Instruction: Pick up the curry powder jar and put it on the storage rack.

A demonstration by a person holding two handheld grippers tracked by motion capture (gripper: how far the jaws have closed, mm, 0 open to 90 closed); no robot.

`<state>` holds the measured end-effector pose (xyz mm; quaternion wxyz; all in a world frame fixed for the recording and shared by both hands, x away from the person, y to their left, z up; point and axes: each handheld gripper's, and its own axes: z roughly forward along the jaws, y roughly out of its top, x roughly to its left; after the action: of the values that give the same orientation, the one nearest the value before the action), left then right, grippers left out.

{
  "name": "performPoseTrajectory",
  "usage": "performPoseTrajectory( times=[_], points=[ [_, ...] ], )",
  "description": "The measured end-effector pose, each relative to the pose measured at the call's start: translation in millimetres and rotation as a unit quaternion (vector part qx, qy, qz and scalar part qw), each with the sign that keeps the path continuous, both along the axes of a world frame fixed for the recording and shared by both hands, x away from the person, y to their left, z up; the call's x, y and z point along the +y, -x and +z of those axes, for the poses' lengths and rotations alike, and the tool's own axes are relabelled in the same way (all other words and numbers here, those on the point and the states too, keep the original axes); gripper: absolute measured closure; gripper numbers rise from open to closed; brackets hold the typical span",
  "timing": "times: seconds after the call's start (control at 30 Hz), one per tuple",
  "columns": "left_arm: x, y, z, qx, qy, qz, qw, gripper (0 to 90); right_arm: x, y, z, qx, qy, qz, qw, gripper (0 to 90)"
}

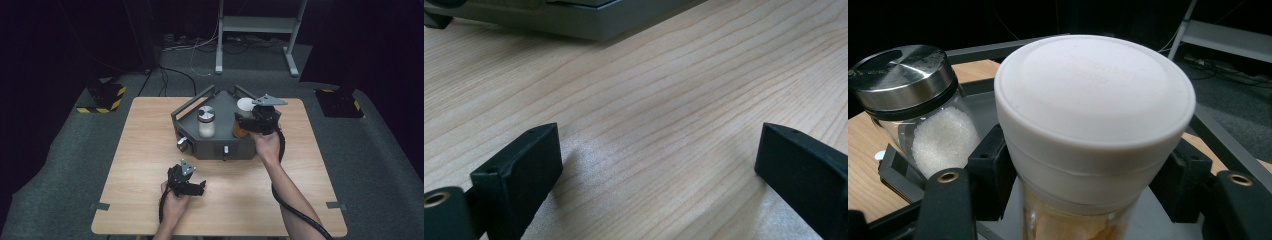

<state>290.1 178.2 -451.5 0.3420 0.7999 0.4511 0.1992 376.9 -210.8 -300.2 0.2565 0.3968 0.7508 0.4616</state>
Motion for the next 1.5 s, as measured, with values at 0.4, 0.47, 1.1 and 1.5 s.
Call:
performPoseTrajectory(
  times=[0.4, 0.47, 1.1, 1.5],
  points=[
    [-0.1, 0.4, -0.1, 0.0, 0.001, 0.001, 1.0, 5.2, 2.3, 3.1, 0.5, -0.003, 0.013, 0.003, 0.9999, 34.9],
    [-0.1, 0.3, -0.2, 0.0, 0.001, 0.001, 1.0, 5.2, 3.6, 4.1, 0.8, -0.004, 0.017, 0.004, 0.9998, 34.9],
    [-0.1, 0.3, -0.1, 0.0, 0.001, 0.001, 1.0, 5.2, 2.0, 2.2, 1.0, 0.005, 0.009, 0.003, 0.9999, 32.9],
    [0.0, 0.3, 0.0, 0.0, 0.0, 0.0, 1.0, 5.2, -7.6, 1.7, -6.6, 0.013, -0.021, 0.006, 0.9997, 14.2]
  ],
)
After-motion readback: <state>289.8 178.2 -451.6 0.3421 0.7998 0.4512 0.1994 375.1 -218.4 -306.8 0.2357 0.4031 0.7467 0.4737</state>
